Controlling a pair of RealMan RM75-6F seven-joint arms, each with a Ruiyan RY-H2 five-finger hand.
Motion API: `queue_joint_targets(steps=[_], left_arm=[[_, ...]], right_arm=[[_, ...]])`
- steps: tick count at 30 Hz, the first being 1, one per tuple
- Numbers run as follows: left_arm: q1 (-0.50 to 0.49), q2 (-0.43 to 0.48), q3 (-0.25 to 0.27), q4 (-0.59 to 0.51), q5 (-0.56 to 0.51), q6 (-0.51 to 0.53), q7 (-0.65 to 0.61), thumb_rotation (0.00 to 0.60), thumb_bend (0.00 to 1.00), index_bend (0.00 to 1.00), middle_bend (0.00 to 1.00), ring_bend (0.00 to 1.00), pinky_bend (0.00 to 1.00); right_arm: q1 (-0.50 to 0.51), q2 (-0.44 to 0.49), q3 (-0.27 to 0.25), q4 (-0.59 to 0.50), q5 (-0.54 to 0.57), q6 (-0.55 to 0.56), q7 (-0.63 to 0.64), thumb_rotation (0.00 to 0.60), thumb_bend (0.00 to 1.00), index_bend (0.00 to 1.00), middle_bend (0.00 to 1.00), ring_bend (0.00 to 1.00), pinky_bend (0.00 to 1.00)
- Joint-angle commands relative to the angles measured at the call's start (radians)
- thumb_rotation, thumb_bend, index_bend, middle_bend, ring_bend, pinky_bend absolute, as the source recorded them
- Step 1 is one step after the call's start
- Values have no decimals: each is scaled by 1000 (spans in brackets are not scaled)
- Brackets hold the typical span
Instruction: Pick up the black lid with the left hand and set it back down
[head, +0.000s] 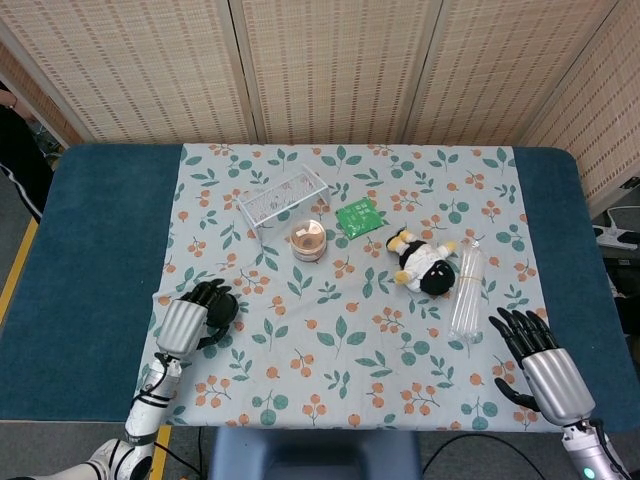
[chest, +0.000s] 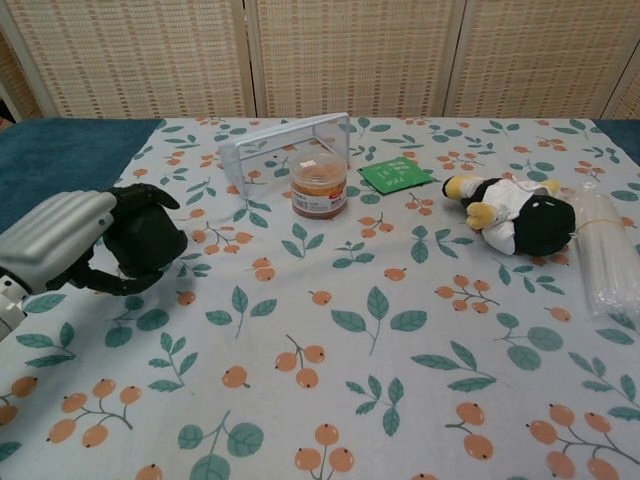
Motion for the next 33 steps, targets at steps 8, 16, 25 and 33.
queue_joint_targets(steps=[8, 16, 25, 33], left_arm=[[79, 475, -339, -776, -522, -578, -1371, 600, 645, 369, 433, 391, 487], [133, 519, -510, -659, -569, -1015, -1783, 600, 622, 342, 405, 365, 465], [203, 480, -575, -715, -391, -953, -1682, 600, 617, 332, 394, 356, 460], [184, 342, -369, -593, 65, -468, -1115, 600, 619, 318, 381, 345, 448]], right_arm=[[-1, 2, -5, -3, -7, 2, 4, 600, 145, 0, 0, 0, 0], [-2, 4, -11, -8, -18, 3, 5, 600, 145, 0, 0, 0, 0], [-3, 8, -15, -7, -25, 6, 10, 600, 145, 0, 0, 0, 0], [-2, 4, -14, -8, -22, 0, -1, 600, 145, 0, 0, 0, 0]])
